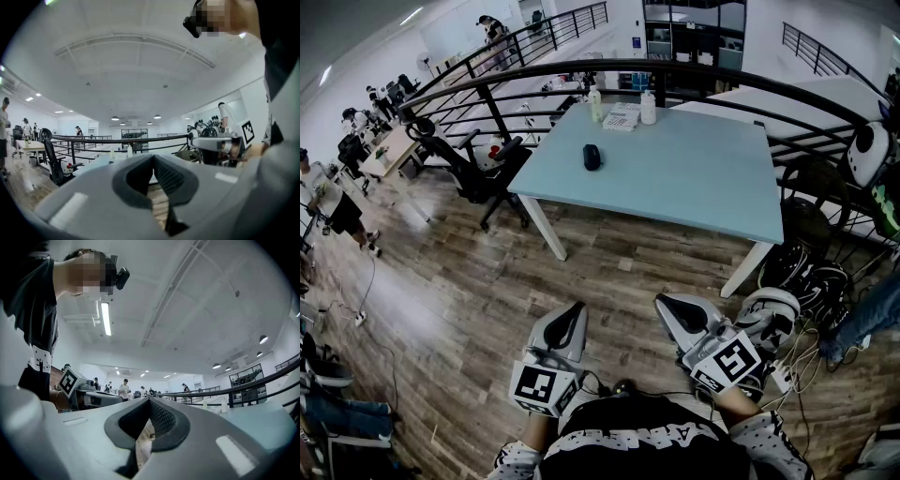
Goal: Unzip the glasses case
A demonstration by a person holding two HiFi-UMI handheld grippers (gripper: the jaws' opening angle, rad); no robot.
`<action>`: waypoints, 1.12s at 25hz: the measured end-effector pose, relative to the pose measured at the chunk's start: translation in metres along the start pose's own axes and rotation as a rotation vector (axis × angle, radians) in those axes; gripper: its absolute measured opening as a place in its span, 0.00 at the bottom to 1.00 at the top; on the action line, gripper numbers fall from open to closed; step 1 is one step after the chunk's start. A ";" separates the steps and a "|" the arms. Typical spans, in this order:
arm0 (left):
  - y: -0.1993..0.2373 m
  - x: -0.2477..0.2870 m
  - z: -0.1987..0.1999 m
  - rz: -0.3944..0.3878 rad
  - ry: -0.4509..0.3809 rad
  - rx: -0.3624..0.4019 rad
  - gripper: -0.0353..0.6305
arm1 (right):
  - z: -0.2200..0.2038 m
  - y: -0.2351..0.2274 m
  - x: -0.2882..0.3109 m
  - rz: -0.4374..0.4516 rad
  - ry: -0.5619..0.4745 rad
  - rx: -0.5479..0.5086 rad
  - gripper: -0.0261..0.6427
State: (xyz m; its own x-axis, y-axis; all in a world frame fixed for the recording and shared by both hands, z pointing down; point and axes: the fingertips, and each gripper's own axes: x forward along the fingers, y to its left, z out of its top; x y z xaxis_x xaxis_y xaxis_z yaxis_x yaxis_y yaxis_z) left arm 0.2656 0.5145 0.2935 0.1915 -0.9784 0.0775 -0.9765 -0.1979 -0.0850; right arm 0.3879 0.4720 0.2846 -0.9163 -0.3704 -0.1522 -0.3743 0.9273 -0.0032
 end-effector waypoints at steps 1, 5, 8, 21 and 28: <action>-0.002 0.002 0.000 -0.001 0.003 -0.007 0.05 | 0.000 -0.001 -0.001 0.000 -0.001 -0.001 0.05; -0.006 0.007 0.001 -0.009 -0.005 -0.007 0.05 | 0.002 -0.006 -0.003 -0.004 -0.001 -0.007 0.05; -0.009 0.009 0.002 -0.017 -0.006 -0.014 0.05 | 0.003 -0.008 -0.007 -0.012 -0.004 -0.004 0.05; -0.036 0.006 0.000 -0.051 0.026 0.019 0.05 | 0.006 -0.002 -0.039 -0.007 -0.043 0.049 0.05; -0.075 0.021 -0.008 -0.123 0.054 0.017 0.05 | 0.001 -0.015 -0.081 -0.079 -0.046 0.062 0.05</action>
State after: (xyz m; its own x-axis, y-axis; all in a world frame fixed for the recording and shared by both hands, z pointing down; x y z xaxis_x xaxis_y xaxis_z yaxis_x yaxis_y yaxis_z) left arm 0.3425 0.5090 0.3096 0.3041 -0.9420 0.1418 -0.9440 -0.3180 -0.0882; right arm 0.4674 0.4883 0.2959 -0.8760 -0.4413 -0.1945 -0.4347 0.8972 -0.0775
